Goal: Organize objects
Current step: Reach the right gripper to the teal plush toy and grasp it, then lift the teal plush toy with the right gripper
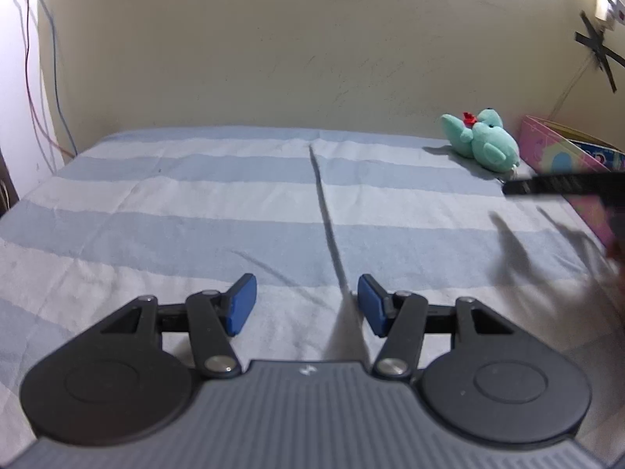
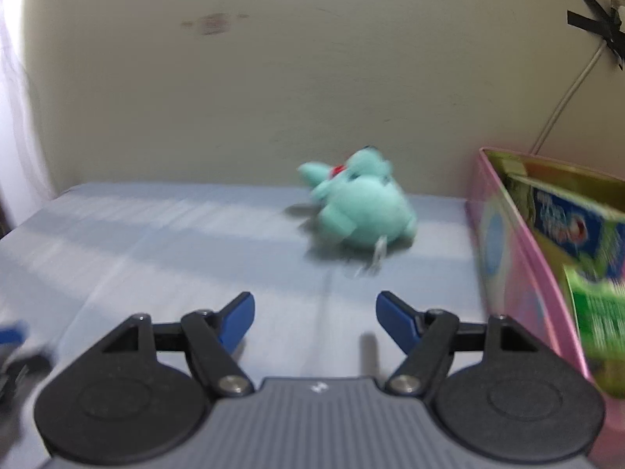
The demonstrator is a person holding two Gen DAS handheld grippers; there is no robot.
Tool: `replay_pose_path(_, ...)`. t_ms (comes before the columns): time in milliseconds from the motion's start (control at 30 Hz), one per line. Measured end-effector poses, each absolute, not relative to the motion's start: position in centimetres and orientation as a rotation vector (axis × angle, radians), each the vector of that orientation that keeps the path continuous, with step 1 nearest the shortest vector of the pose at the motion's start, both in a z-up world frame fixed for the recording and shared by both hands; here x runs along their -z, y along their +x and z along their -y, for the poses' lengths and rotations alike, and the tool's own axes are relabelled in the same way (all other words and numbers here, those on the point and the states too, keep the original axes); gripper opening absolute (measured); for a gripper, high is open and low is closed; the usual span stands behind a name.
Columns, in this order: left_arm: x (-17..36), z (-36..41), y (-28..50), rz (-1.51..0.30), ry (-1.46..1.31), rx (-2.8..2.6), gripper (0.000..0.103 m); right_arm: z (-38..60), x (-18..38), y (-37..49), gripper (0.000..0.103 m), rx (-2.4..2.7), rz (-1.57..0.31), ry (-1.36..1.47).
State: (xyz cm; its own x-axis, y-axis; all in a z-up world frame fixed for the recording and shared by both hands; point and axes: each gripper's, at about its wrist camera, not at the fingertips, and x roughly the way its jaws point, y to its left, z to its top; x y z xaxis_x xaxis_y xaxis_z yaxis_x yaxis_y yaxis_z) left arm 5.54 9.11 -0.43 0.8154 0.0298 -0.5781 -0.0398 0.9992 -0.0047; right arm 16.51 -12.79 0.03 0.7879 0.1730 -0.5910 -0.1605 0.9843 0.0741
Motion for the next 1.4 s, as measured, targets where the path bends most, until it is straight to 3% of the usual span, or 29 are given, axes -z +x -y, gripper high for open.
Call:
replay_pose_path(100,0.4,-9.2,5.5,-0.615,-0.021,-0.039,0.059,12.6,0.1,20.2,0.09,-0.133,-0.622,-0.013)
replay_pose_path(200,0.5,-9.1,5.5,-0.614,-0.023,-0.035,0.059,12.5,1.3,23.6,0.089,-0.079,-0.641,-0.043)
replay_pose_path(300,0.5,-9.2,5.5,-0.612,-0.026,-0.035,0.059,13.5,2.0,25.2,0.063,-0.092,-0.696,0.019)
replay_pose_path(467,0.6,-9.2,5.6,-0.613,-0.029,-0.037,0.059,14.2,2.2,23.5,0.056,-0.143,-0.691,0.042)
replay_pose_path(1067,0.5,-9.1,5.7,-0.616,-0.011,-0.044,0.06,13.3,2.6,-0.3,0.056,-0.598,-0.616,-0.214)
replay_pose_path(1267,0.5,-8.9,5.5,-0.618,-0.004,-0.051,0.062,12.8,2.2,-6.5,0.066,-0.68,-0.549,-0.325)
replay_pose_path(1333,0.4,-8.9,5.5,-0.619,-0.006,-0.049,0.065,13.0,2.0,-7.4,0.083,-0.662,-0.51,-0.33)
replay_pose_path(1400,0.4,-8.9,5.4,-0.618,-0.01,-0.047,0.065,13.6,1.8,-8.4,0.086,-0.655,-0.484,-0.301)
